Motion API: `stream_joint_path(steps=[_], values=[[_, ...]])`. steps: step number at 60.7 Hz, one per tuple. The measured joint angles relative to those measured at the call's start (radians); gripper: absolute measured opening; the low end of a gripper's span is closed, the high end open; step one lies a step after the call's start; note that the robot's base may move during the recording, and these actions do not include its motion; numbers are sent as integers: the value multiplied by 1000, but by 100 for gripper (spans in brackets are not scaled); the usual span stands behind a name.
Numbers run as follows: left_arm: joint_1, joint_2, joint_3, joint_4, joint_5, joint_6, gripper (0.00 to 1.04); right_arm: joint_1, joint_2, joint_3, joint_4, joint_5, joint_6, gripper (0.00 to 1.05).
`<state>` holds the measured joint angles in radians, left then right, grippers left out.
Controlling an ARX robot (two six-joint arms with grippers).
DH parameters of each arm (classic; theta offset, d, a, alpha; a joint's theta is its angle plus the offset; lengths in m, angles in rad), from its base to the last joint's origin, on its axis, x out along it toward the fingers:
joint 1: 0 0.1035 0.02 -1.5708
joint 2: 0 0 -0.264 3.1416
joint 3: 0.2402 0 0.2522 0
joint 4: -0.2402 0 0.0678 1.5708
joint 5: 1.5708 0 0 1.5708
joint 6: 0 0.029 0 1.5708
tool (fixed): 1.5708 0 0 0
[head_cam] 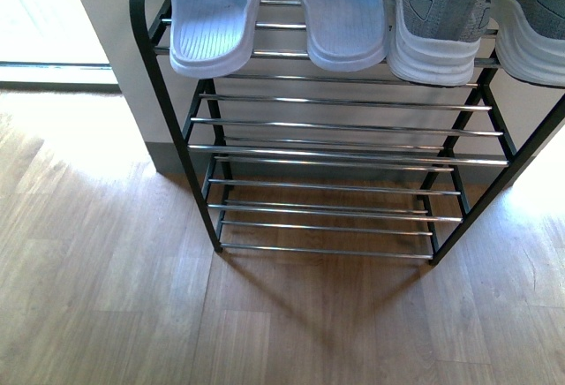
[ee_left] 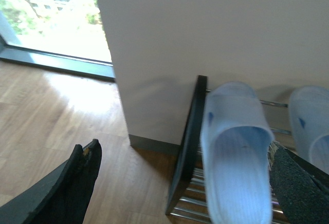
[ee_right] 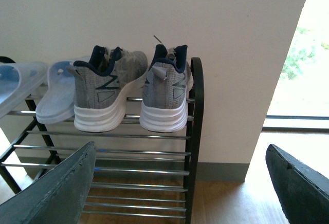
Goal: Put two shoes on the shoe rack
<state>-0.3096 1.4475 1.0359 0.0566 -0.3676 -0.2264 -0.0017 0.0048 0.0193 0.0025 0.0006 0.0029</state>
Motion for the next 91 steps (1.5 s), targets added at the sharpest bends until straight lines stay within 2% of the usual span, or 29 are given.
stream_joint_path(steps=[10, 16, 22, 29, 30, 32, 33, 36, 38, 40, 45, 58, 62, 91], values=[[122, -418, -311, -80, -59, 17, 95, 0, 0, 0, 0, 0, 0, 96], [190, -565, -391, -141, -46, 20, 95, 0, 0, 0, 0, 0, 0, 96], [292, -715, -458, -196, 20, 19, 95, 0, 0, 0, 0, 0, 0, 96], [338, -771, -470, -204, 23, 16, 95, 0, 0, 0, 0, 0, 0, 96], [338, -773, -471, -202, 32, 16, 95, 0, 0, 0, 0, 0, 0, 96], [356, -786, -493, -144, 121, 42, 91, 0, 0, 0, 0, 0, 0, 96], [374, -796, -520, -81, 198, 63, 88, 0, 0, 0, 0, 0, 0, 96], [393, -821, -590, 53, 338, 123, 79, 0, 0, 0, 0, 0, 0, 96], [394, -837, -627, 108, 397, 145, 74, 0, 0, 0, 0, 0, 0, 96], [385, -855, -657, 144, 416, 161, 68, 0, 0, 0, 0, 0, 0, 96], [324, -899, -724, 180, 375, 193, 52, 0, 0, 0, 0, 0, 0, 96], [313, -973, -828, 200, 368, 212, 16, 0, 0, 0, 0, 0, 0, 96], [312, -1002, -858, 201, 368, 213, 2, 0, 0, 0, 0, 0, 0, 96], [312, -1150, -964, 169, 368, 216, 1, 0, 0, 0, 0, 0, 0, 96]])
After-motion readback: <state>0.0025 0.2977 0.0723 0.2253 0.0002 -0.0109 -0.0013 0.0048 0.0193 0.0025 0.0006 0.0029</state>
